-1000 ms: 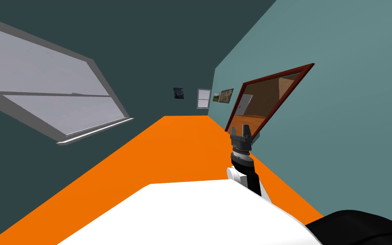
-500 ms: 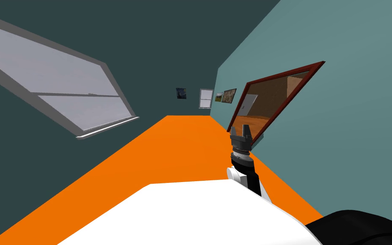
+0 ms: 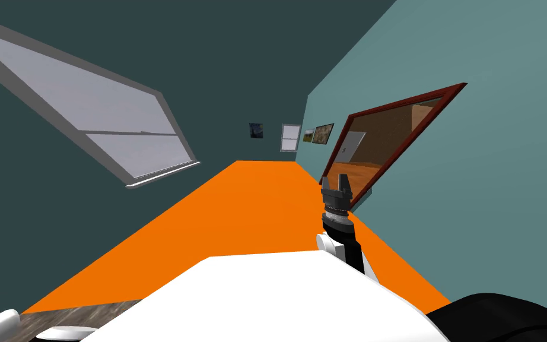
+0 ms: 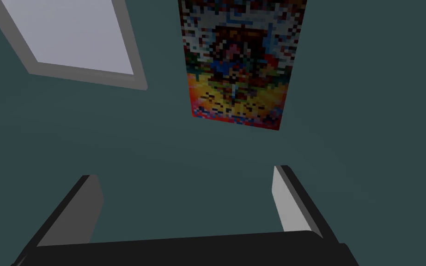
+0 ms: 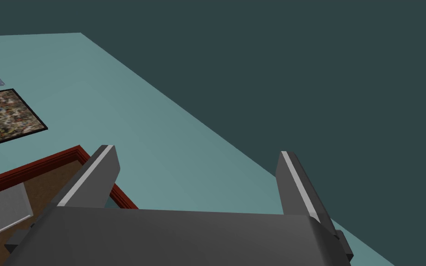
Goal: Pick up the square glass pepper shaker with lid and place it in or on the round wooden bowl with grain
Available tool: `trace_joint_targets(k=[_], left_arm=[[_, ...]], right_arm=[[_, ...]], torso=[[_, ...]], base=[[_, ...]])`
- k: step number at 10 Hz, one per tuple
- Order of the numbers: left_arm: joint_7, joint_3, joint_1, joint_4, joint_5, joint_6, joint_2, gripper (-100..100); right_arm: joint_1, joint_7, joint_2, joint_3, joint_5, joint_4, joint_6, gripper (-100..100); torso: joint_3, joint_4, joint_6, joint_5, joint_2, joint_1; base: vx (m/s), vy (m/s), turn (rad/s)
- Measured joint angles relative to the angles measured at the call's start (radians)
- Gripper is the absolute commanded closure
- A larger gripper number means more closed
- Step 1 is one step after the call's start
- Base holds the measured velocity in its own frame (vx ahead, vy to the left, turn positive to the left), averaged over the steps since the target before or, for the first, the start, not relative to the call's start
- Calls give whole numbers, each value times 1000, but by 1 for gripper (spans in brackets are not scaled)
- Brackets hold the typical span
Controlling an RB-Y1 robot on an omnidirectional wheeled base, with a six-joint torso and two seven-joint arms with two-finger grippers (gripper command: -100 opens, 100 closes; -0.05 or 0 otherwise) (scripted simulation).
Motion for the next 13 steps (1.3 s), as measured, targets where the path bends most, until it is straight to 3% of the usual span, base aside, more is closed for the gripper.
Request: trace_joint_targets(k=[4, 7, 8, 9, 11, 12, 13], left_arm=[[-100, 59, -60, 61, 119, -40, -78, -100], [-154, 90, -91, 96, 192, -57, -118, -100], [-174, 102, -104, 95, 220, -61, -149, -100], [-203, 120, -122, 141, 251, -86, -157, -100], [-234, 136, -143, 132, 285, -85, -202, -100], [-245, 141, -150, 96, 304, -66, -248, -100], [-254, 147, -155, 121, 314, -74, -246, -100]], right_arm=[[0, 0, 0, 0, 0, 0, 0, 0], [0, 0, 0, 0, 0, 0, 0, 0], [0, 0, 0, 0, 0, 0, 0, 0], [0, 0, 0, 0, 0, 0, 0, 0], [0, 0, 0, 0, 0, 0, 0, 0], [0, 0, 0, 0, 0, 0, 0, 0], [0, 0, 0, 0, 0, 0, 0, 0]], torso=[[-1, 0, 0, 0, -2, 0], [-1, 0, 1, 0, -2, 1], [-1, 0, 0, 0, -2, 0], [-1, -1, 0, 3, -2, 0], [-2, -1, -1, 6, -3, 3], [-2, -1, -1, 6, -3, 3], [-2, -1, -1, 6, -4, 3]], base=[[-68, -2, 85], [-64, 12, 81], [-63, 7, 99], [-40, 7, 11], [-31, -5, 48], [-15, -4, 11], [0, 0, 0]])
